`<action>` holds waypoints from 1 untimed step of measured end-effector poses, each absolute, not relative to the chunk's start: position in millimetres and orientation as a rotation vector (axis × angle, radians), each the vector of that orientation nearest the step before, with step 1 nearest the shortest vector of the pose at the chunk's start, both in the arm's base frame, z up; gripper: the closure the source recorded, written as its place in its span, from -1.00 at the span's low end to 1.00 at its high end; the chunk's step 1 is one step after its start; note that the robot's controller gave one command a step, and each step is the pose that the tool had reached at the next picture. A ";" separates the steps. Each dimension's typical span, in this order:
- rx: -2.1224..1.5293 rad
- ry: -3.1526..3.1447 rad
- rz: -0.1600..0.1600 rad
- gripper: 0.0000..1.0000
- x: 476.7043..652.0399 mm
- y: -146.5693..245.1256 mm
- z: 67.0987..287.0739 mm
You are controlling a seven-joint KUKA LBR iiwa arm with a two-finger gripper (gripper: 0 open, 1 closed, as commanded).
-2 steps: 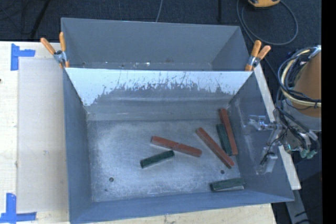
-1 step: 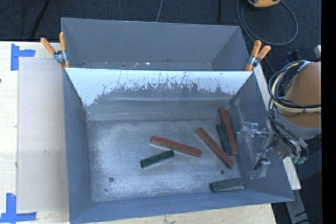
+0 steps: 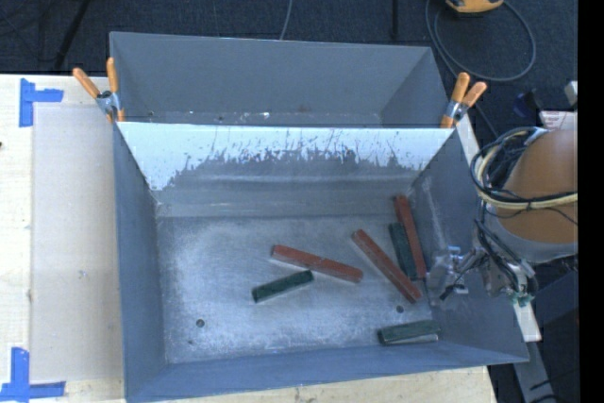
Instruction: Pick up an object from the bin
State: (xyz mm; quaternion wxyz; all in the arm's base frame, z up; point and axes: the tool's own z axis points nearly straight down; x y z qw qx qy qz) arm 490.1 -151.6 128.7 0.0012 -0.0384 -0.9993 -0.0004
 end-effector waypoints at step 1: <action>-0.120 -3.137 -0.001 1.00 490.1 -151.4 128.7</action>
Offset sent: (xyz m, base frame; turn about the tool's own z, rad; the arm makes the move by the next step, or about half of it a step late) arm 0.0003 0.0138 -0.0189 -0.3599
